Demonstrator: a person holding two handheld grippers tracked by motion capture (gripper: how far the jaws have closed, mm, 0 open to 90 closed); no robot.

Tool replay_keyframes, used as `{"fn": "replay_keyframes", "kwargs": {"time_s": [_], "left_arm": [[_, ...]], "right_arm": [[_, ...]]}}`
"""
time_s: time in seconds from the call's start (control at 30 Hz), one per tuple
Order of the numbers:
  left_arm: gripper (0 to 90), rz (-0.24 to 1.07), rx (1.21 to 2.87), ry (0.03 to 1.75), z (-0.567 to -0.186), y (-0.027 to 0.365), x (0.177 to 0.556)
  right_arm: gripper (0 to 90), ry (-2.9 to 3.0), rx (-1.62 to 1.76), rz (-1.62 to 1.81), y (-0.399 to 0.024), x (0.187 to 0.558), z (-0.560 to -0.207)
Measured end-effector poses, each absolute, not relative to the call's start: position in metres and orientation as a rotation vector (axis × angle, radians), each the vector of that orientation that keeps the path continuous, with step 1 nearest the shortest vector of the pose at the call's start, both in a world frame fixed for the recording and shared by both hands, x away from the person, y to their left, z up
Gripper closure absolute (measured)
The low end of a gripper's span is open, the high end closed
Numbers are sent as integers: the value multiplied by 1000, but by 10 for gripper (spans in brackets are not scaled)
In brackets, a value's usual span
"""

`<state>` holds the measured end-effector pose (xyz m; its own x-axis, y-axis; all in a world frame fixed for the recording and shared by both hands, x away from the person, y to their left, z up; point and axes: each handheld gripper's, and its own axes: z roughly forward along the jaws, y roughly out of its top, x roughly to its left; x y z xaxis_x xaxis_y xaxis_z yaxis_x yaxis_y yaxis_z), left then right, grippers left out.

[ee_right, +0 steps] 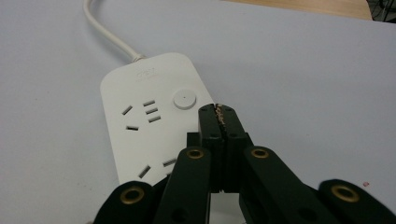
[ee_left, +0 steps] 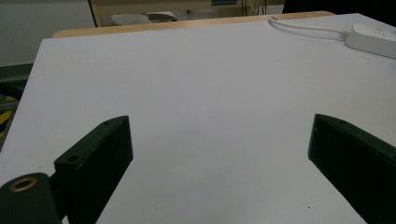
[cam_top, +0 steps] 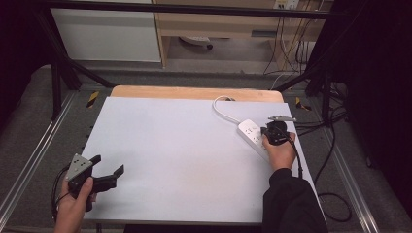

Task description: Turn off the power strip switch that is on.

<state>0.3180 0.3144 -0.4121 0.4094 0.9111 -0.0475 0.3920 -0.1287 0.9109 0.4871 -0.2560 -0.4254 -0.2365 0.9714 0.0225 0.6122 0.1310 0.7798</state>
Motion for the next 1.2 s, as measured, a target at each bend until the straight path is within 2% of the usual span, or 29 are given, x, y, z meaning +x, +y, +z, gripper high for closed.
{"fn": "replay_keyframes", "kwargs": {"time_s": [0.53, 1.2], "left_arm": [[64, 680, 1713, 1149, -413, 314, 318], [65, 677, 1715, 1146, -413, 314, 318]], "right_arm": [[900, 1901, 1519, 957, -255, 488, -421], [776, 1874, 1505, 1097, -237, 489, -407]]}}
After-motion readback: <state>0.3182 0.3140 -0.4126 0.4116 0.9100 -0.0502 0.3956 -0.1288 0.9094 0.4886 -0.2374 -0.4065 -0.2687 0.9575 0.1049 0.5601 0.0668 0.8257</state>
